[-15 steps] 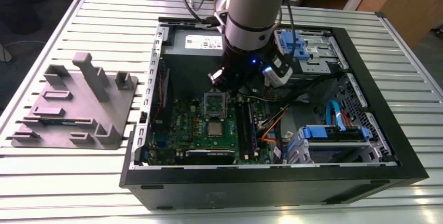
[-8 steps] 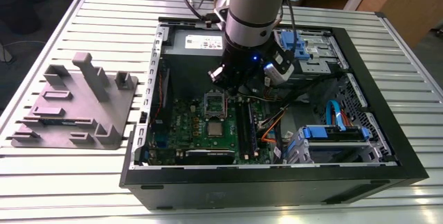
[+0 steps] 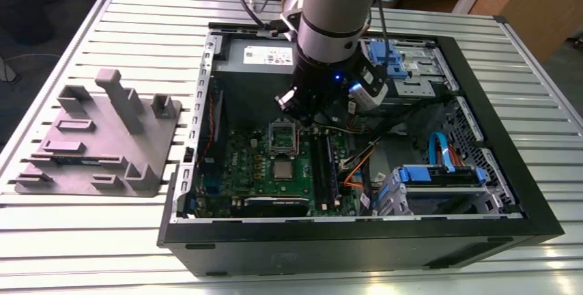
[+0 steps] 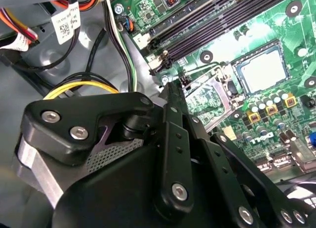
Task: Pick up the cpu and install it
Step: 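Close the cpu cover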
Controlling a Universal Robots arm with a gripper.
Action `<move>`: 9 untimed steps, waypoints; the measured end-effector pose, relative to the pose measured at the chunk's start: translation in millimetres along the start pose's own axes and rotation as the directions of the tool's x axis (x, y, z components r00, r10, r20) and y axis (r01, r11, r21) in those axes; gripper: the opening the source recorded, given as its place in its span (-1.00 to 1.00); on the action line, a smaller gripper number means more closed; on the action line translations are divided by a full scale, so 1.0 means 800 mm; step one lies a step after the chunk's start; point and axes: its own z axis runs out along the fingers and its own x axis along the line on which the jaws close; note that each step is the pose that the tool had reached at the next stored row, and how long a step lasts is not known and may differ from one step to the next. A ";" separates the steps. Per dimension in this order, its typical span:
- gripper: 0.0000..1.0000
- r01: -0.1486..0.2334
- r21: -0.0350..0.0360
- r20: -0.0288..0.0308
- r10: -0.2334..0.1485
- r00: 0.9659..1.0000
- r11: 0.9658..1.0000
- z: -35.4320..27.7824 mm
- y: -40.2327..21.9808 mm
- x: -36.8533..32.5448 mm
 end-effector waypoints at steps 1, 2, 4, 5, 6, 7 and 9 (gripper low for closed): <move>-0.80 0.000 0.000 0.000 0.000 1.000 1.000 0.0011 -0.0003 -0.0004; -0.80 0.000 0.000 0.000 0.000 1.000 1.000 0.0022 -0.0006 -0.0008; -0.80 0.000 0.000 0.000 0.000 1.000 1.000 0.0049 -0.0013 -0.0018; -0.80 0.000 0.000 0.000 0.000 1.000 1.000 0.0062 -0.0015 -0.0022; -0.80 0.000 0.000 0.000 0.000 1.000 1.000 0.0075 -0.0016 -0.0025; -0.80 0.000 0.000 0.000 0.000 1.000 1.000 0.0086 -0.0018 -0.0028; -0.80 0.000 0.000 0.000 0.000 1.000 1.000 0.0108 -0.0018 -0.0037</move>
